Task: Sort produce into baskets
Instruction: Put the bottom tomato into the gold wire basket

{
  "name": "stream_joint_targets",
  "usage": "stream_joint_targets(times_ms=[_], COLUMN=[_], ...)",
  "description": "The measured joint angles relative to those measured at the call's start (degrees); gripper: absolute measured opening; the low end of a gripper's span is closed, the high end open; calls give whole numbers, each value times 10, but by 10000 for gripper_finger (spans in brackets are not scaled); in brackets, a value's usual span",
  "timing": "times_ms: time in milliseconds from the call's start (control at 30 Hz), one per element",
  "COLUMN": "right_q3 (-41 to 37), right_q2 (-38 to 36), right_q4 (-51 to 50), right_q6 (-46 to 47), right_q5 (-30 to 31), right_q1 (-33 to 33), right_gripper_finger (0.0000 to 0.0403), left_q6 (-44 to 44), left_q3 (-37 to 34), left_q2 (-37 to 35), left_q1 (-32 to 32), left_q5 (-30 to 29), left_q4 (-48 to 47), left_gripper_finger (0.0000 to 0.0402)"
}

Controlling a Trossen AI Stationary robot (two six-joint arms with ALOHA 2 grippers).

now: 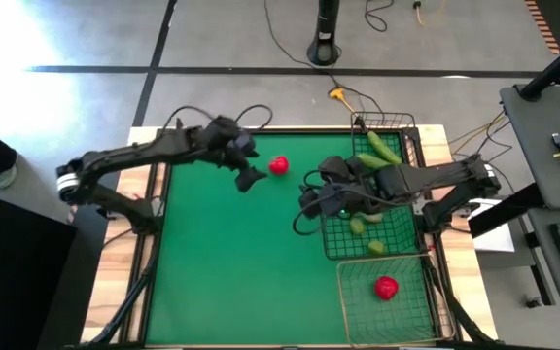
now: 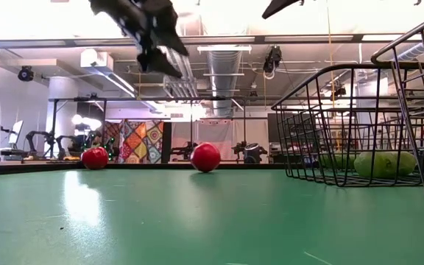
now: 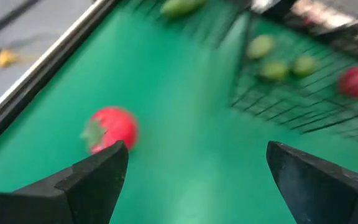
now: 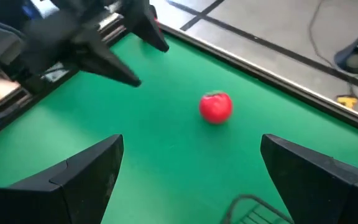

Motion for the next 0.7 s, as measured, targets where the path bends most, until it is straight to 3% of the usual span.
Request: stream_joint_targets(times_ms=[233, 533, 700], right_q3=[0, 2, 2], right_q2=[39, 69, 110], right_q4=[71, 76, 126], right_q6=[-74, -48, -83], right_q5=[-79, -50, -153], right_q1=[-49, -116, -168], right_gripper_finger=[373, 373, 373], left_q6=[-6, 7, 5], left_q3=[-71, -75, -78], left_q2=[-103, -203, -253], left_q1=[-68, -140, -159], left_q5=[2, 1, 1], left_q4=[101, 91, 64], left_gripper_finger=[363, 363, 363])
